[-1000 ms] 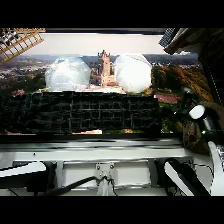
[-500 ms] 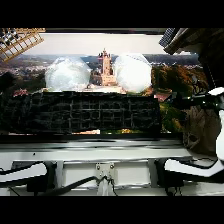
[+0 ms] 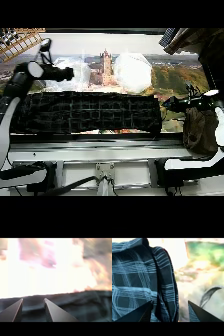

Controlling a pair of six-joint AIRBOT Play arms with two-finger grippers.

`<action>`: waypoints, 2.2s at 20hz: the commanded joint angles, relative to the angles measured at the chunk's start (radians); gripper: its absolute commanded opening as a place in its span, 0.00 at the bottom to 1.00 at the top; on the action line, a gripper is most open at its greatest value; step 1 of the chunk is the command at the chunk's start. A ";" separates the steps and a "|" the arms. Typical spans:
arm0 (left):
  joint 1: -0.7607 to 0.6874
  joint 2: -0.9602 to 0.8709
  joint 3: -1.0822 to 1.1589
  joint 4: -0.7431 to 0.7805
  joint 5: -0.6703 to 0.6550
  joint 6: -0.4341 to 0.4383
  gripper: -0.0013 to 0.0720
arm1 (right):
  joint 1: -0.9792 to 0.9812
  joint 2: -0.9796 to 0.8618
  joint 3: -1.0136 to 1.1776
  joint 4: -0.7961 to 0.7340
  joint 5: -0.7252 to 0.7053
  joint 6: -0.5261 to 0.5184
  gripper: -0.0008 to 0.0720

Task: Fold the clothes and pants, and hang the long-sleeved shirts on hangers.

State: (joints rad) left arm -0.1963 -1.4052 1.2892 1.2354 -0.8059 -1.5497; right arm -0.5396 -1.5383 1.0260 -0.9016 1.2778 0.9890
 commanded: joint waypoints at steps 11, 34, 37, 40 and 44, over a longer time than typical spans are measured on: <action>-0.135 0.000 0.001 -0.010 0.007 0.006 0.42 | 0.068 -0.050 -0.087 -0.011 0.026 -0.017 0.73; -0.531 -0.146 -0.204 -0.375 0.240 0.011 0.03 | -0.038 0.196 0.241 -0.224 0.366 0.466 0.03; -0.632 -0.239 -0.122 -0.475 0.255 0.052 0.03 | -0.066 0.212 0.377 -0.311 0.430 0.511 0.03; -0.715 -0.339 -0.001 -0.542 0.254 0.074 0.03 | -0.067 0.212 0.505 -0.359 0.488 0.544 0.03; -0.763 -0.455 0.136 -0.617 0.265 0.074 0.03 | -0.067 0.213 0.608 -0.369 0.563 0.579 0.03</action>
State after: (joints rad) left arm -0.9161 -1.7790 1.3338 0.6964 -0.5522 -1.4841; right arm -0.6025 -1.3270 1.5532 -1.2392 1.7752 1.5299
